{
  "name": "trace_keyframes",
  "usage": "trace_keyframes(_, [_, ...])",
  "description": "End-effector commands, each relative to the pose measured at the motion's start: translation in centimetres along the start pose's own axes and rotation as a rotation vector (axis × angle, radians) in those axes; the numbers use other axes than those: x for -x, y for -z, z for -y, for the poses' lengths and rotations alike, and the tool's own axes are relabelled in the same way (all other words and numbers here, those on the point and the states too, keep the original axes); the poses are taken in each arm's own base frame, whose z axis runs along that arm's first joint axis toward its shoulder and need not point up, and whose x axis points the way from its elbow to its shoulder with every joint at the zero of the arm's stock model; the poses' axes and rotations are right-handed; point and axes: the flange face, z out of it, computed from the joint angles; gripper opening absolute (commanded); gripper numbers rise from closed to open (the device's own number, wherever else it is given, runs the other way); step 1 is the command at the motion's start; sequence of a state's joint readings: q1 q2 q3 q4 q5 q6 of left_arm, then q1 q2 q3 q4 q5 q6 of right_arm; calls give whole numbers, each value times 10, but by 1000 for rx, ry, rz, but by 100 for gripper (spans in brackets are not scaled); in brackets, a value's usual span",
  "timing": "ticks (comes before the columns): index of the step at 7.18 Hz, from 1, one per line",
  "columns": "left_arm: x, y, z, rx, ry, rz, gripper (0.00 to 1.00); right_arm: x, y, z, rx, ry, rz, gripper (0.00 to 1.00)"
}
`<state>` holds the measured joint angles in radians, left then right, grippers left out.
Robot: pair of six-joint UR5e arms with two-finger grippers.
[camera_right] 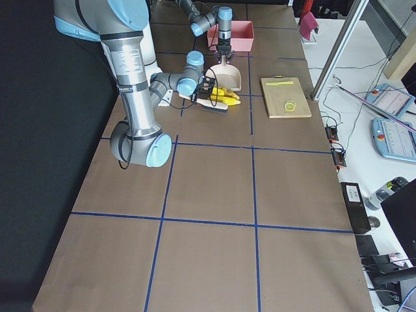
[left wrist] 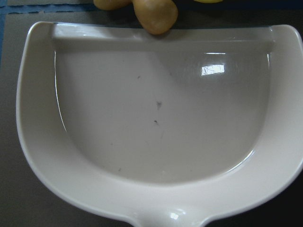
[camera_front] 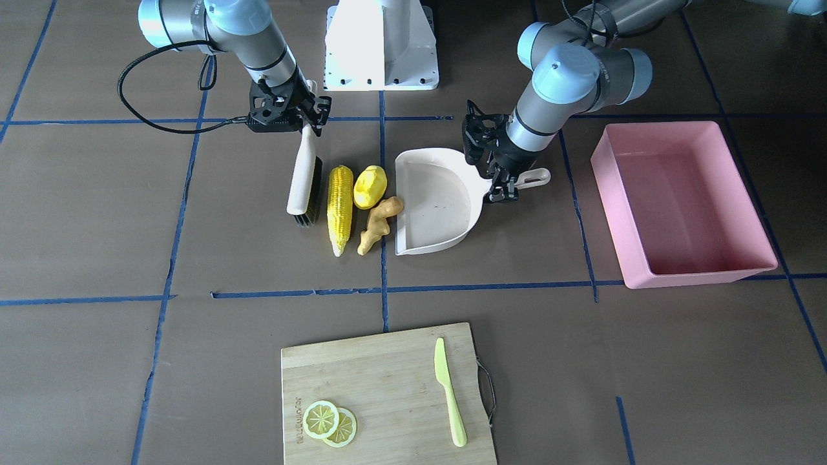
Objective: Sweep and dump trash into bin
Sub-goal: 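Lift the brush with the right gripper and bring it beside the corn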
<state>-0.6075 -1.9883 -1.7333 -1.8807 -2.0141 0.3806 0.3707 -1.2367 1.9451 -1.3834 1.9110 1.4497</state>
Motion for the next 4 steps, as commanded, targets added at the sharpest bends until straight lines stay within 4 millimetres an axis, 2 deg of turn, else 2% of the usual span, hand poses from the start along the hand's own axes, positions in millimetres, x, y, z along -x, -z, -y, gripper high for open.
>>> trace_keyframes(1, [0,0,0,0,0,0,0,3,-5,4,-3,35,-7,0])
trace_keyframes(4, [-1,-1,0,0,1,-1,0,14,-11,13,-12,46,-7,0])
